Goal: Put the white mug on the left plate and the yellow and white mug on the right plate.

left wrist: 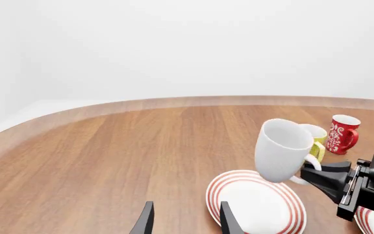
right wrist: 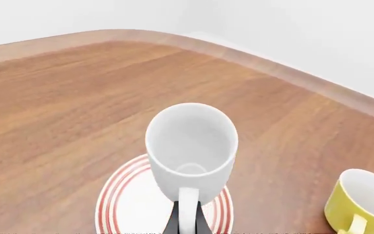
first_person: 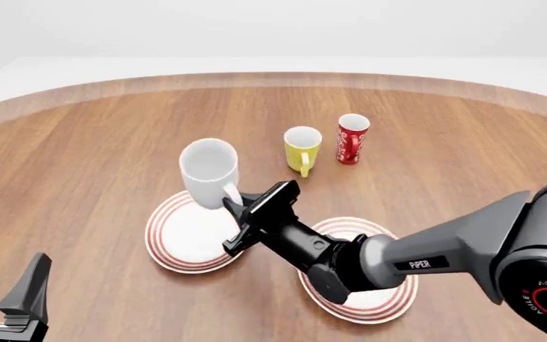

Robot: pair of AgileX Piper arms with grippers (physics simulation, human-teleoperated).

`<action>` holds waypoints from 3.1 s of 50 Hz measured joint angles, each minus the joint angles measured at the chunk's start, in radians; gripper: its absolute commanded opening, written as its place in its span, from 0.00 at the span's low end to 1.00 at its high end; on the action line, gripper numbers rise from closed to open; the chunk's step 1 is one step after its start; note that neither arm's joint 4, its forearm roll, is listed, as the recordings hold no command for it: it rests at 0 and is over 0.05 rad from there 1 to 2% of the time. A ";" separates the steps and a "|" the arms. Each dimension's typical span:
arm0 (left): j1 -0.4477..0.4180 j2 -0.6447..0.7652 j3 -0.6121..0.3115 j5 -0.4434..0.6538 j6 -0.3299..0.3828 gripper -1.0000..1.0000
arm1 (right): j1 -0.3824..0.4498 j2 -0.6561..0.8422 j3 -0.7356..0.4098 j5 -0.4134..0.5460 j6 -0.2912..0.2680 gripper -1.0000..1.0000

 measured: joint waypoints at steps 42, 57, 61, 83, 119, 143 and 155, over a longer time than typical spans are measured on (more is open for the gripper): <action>0.000 0.000 0.000 0.000 0.000 1.00 | 0.021 0.145 -0.068 0.023 0.011 0.00; 0.000 0.000 0.000 0.000 0.000 1.00 | 0.022 0.165 -0.080 0.031 0.015 0.00; 0.000 0.000 0.000 0.000 0.000 1.00 | 0.019 0.169 -0.085 0.034 0.015 1.00; 0.000 0.000 0.000 0.000 0.000 1.00 | 0.009 0.176 -0.100 0.050 0.028 1.00; 0.000 0.000 0.000 0.000 0.000 1.00 | -0.036 0.039 0.037 0.003 0.027 1.00; 0.000 0.000 0.000 0.000 0.000 1.00 | -0.083 -0.069 0.136 -0.047 0.031 1.00; 0.000 0.000 0.000 0.000 0.000 1.00 | -0.120 -0.102 0.159 -0.063 0.032 1.00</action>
